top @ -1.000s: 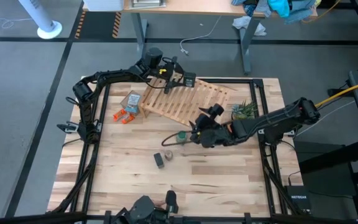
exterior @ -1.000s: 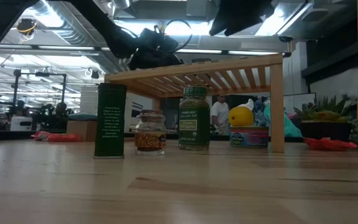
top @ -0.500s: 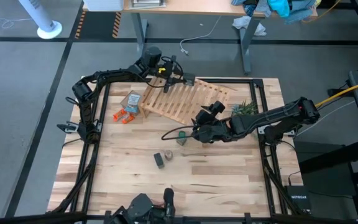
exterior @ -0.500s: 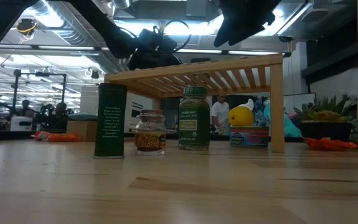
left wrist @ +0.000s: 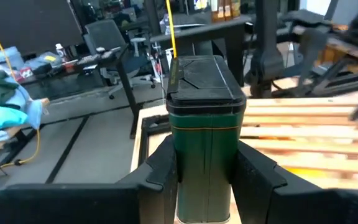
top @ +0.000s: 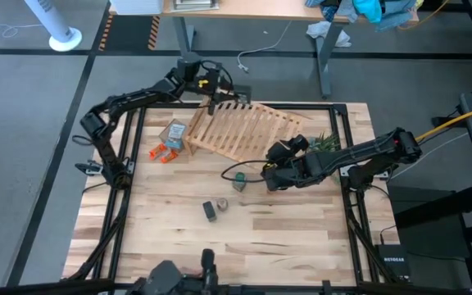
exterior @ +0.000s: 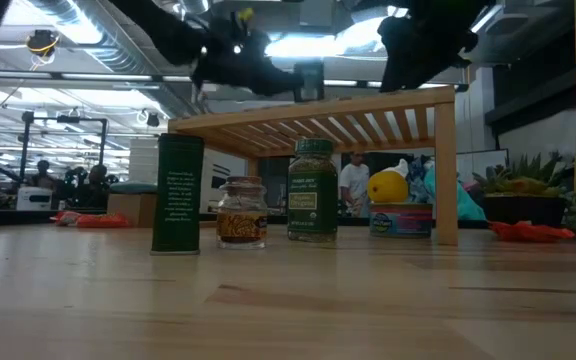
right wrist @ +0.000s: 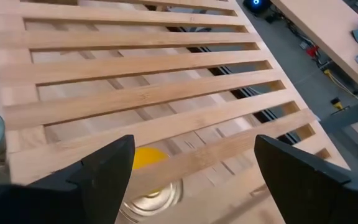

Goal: Shelf spices
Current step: Remove the green seasoning can from the shelf

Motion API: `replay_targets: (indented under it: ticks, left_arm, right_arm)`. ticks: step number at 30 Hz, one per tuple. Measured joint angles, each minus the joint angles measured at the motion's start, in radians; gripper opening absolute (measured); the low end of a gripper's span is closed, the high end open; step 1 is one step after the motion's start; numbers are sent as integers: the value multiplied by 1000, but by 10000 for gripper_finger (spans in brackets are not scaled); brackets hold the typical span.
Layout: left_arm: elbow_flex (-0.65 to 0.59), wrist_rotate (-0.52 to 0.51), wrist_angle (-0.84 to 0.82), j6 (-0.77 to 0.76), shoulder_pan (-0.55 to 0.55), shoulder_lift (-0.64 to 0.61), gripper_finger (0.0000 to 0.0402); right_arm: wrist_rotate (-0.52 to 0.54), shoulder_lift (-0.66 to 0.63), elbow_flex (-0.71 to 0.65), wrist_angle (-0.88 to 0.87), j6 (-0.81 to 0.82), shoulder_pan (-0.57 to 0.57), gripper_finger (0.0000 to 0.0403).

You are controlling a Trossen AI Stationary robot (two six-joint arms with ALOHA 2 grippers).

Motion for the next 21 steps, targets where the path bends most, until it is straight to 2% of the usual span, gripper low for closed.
replay_targets:
  ticks: [7,10,15,21]
  left_arm:
    - [0,-82,-433,159,-26,-194,101]
    - [-17,-97,-561,197,-63,-278,101]
    - [-119,-216,-607,164,-156,-424,101]
    - [-290,-396,-576,16,-304,-591,101]
  right_arm:
    - [0,0,0,-7,0,1,337]
    - [0,0,0,-7,0,1,337]
    - [-1,0,0,-7,-1,1,337]
    - [-4,0,0,-9,-2,1,337]
